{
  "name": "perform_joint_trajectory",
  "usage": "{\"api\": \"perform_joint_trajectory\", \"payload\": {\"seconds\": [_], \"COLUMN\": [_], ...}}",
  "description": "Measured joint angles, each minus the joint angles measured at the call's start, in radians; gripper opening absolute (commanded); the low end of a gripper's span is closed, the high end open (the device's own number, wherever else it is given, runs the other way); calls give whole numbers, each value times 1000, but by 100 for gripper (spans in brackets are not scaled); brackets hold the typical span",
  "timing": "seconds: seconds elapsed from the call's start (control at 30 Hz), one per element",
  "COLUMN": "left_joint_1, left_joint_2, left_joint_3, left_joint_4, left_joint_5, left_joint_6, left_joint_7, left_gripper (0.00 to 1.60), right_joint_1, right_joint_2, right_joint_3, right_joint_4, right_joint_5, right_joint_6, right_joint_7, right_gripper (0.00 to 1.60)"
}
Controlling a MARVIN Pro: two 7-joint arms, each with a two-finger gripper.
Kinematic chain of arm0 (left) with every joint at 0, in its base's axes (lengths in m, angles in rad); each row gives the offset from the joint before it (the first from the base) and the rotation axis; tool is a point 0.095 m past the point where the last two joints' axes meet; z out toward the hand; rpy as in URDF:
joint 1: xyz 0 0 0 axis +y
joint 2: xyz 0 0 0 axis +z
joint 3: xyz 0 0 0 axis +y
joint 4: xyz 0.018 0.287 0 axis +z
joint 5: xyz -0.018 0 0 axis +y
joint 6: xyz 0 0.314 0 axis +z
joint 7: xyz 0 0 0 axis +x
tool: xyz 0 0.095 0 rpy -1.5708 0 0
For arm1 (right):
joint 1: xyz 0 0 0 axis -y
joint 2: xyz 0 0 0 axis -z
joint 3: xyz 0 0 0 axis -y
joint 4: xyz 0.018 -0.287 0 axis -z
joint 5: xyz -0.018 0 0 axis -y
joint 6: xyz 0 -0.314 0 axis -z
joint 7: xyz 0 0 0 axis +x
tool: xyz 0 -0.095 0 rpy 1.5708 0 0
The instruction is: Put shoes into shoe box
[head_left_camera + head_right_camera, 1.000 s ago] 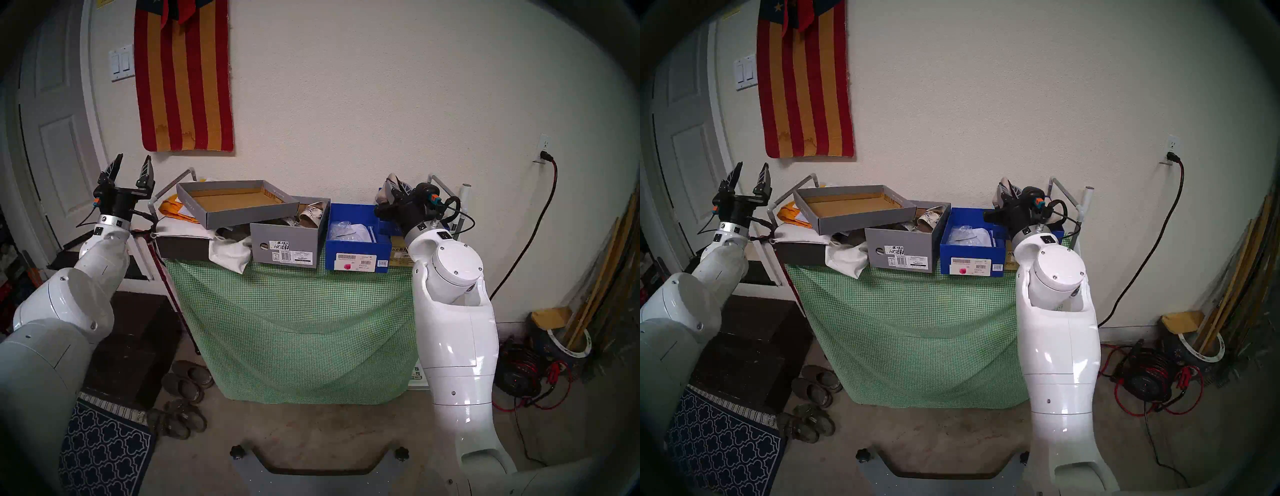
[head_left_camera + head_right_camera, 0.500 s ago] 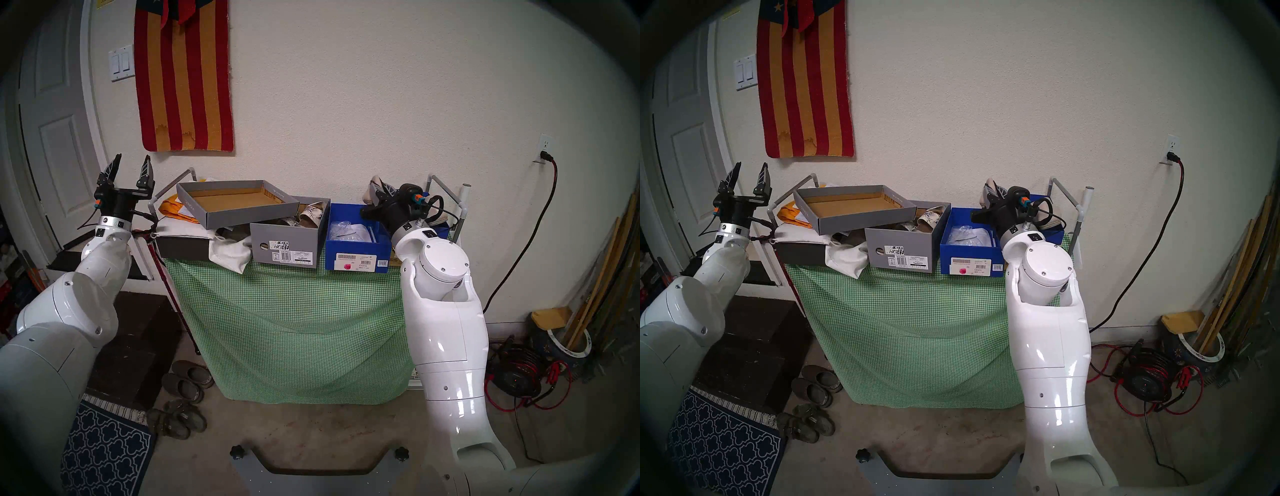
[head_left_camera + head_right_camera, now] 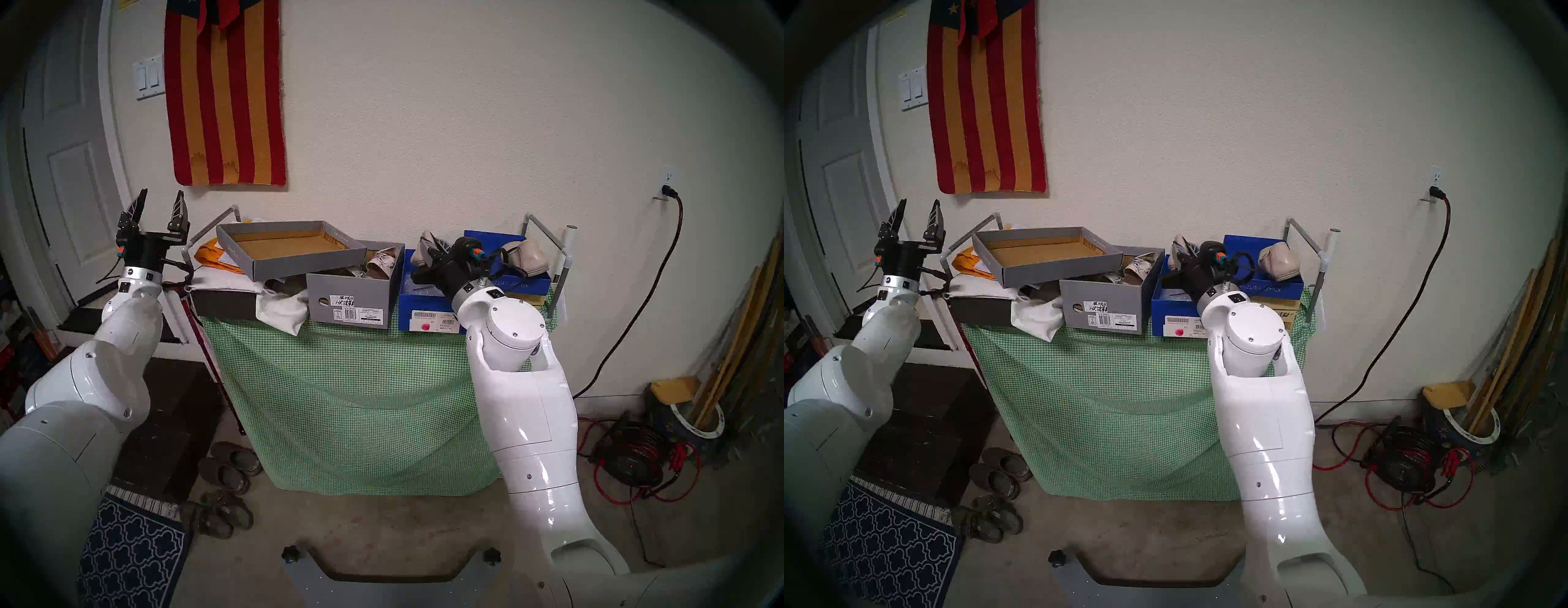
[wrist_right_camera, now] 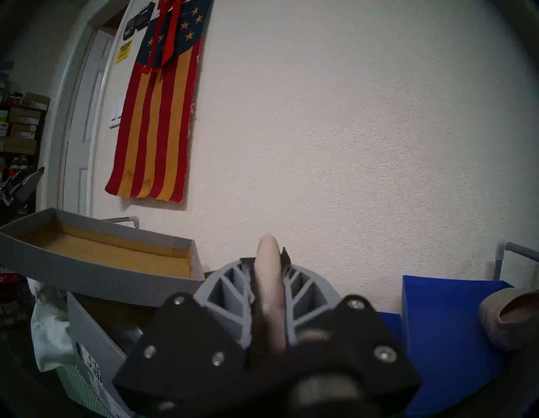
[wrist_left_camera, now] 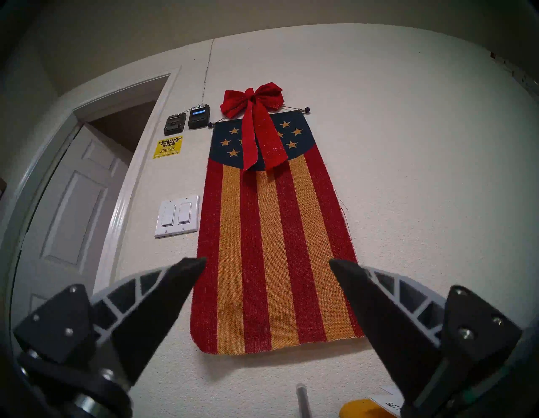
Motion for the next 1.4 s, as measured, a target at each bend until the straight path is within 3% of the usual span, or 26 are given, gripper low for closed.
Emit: {"api": "perform_joint_trajectory", "payload": {"seconds": [0.53, 0.57, 0.93, 0.97, 1.0, 1.03, 1.07, 1.17, 1.4], "left_joint_1": [29, 38, 60, 63, 66, 69, 70, 79, 99], "left_joint_2": [-16, -21, -33, -34, -35, -37, -38, -42, -52], "left_joint_3": [0, 0, -1, -1, -1, -1, -1, -2, -5], "left_joint_4": [-51, -67, -109, -113, -119, -124, -127, -145, -185], "left_joint_5": [-5, -6, -11, -11, -12, -12, -13, -15, -19], "left_joint_6": [-12, -12, -12, -12, -12, -12, -12, -12, -12], "left_joint_7": [14, 15, 16, 16, 16, 16, 16, 16, 16], "left_gripper": [160, 160, 160, 160, 160, 160, 160, 160, 160], "right_joint_1": [-5, -2, 43, 48, 53, 59, 62, 77, 104], "right_joint_2": [6, 13, 19, 20, 21, 22, 22, 26, 33], "right_joint_3": [-1, 4, -4, -6, -7, -9, -10, -16, -25], "right_joint_4": [85, 125, 179, 185, 192, 199, 203, 223, 257], "right_joint_5": [-19, -25, -44, -46, -49, -52, -53, -61, -79], "right_joint_6": [7, 14, 14, 14, 14, 14, 14, 14, 14], "right_joint_7": [19, 23, 32, 33, 34, 36, 36, 42, 56], "right_gripper": [0, 0, 3, 42, 71, 71, 136, 160, 160]}}
